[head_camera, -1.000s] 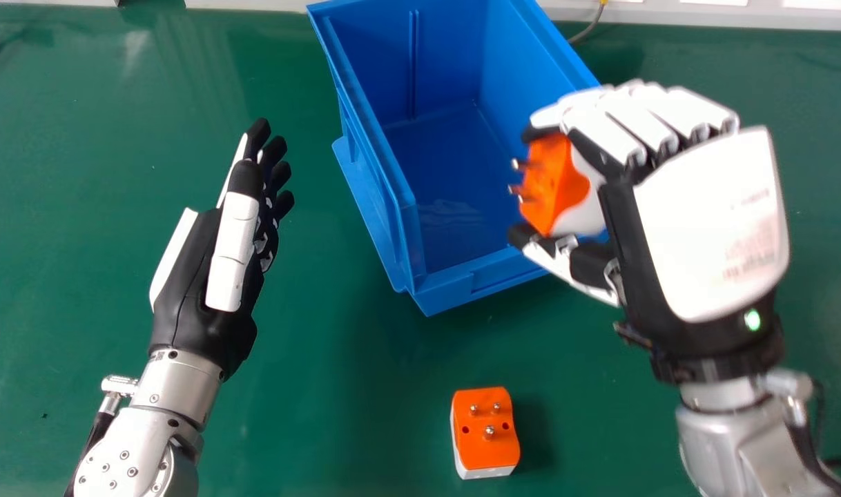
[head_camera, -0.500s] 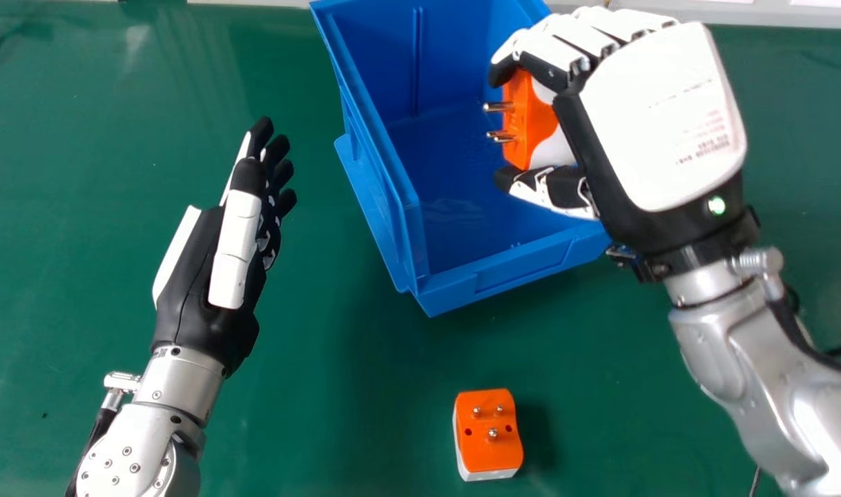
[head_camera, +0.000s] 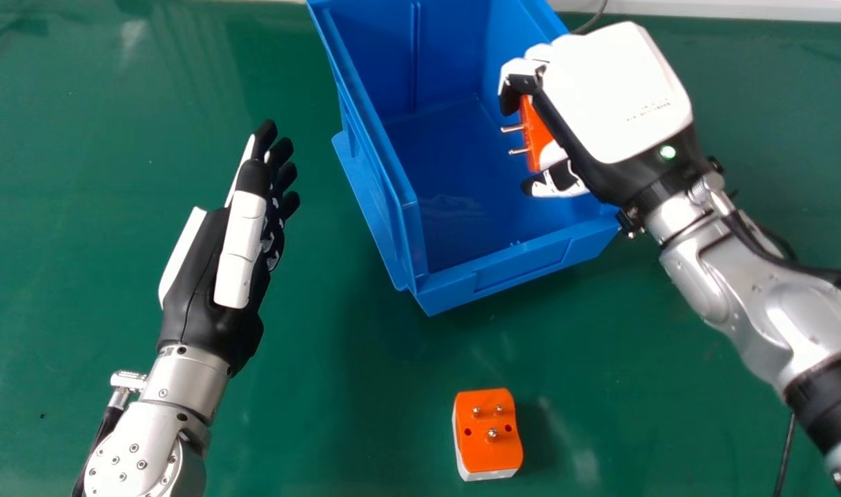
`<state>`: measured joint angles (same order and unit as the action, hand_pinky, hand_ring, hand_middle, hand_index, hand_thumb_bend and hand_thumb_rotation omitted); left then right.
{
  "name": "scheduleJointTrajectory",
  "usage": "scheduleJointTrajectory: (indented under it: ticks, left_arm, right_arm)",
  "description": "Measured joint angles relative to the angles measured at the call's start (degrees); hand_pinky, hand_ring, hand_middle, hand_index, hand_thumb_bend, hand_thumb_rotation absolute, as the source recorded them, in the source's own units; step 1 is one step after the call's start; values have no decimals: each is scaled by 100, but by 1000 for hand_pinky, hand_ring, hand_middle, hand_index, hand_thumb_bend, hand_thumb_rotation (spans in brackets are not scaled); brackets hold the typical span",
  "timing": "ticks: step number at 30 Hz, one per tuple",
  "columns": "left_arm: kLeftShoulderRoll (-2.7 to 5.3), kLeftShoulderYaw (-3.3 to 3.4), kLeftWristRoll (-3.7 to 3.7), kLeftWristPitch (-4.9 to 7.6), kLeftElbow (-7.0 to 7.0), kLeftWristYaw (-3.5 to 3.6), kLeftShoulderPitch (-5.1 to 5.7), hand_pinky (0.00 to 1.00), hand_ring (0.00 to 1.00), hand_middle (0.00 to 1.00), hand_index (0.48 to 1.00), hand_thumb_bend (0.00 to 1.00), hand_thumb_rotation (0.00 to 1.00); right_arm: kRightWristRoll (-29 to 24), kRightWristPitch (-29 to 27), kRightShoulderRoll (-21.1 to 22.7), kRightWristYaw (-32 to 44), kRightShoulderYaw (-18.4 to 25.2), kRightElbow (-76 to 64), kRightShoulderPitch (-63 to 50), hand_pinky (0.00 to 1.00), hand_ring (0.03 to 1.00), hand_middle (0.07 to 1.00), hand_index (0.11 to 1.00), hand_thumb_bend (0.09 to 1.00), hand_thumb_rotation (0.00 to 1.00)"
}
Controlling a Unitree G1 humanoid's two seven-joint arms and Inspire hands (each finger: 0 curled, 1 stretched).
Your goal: Pick all objects and put in blue box
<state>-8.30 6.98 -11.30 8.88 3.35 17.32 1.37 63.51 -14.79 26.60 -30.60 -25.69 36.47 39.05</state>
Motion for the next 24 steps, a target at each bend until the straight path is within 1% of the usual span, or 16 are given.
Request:
scheduleJointTrajectory:
  ticks: [6, 11, 16, 24]
  left_arm:
    - [0, 7, -4, 35, 8, 16, 0, 1000, 1000, 1000, 1000, 866, 981]
    - [0, 7, -5, 38, 11, 17, 0, 1000, 1000, 1000, 1000, 865, 981]
    - [-1, 9, 1, 45, 54, 12, -1, 1000, 1000, 1000, 1000, 864, 981]
    - [-7, 11, 0, 45, 101, 18, -54, 1000, 1000, 1000, 1000, 866, 981]
  right_arm:
    - [51, 60, 36, -166, -353, 411, 303, 327, 461, 528, 499, 497, 0]
    - [43, 126, 43, -286, -467, 465, 327, 325, 463, 534, 497, 496, 0]
    - [44, 174, 44, -321, -601, 501, 395, 323, 464, 537, 497, 496, 0]
    - [80, 193, 4, -380, -889, 796, 654, 320, 465, 539, 497, 496, 0]
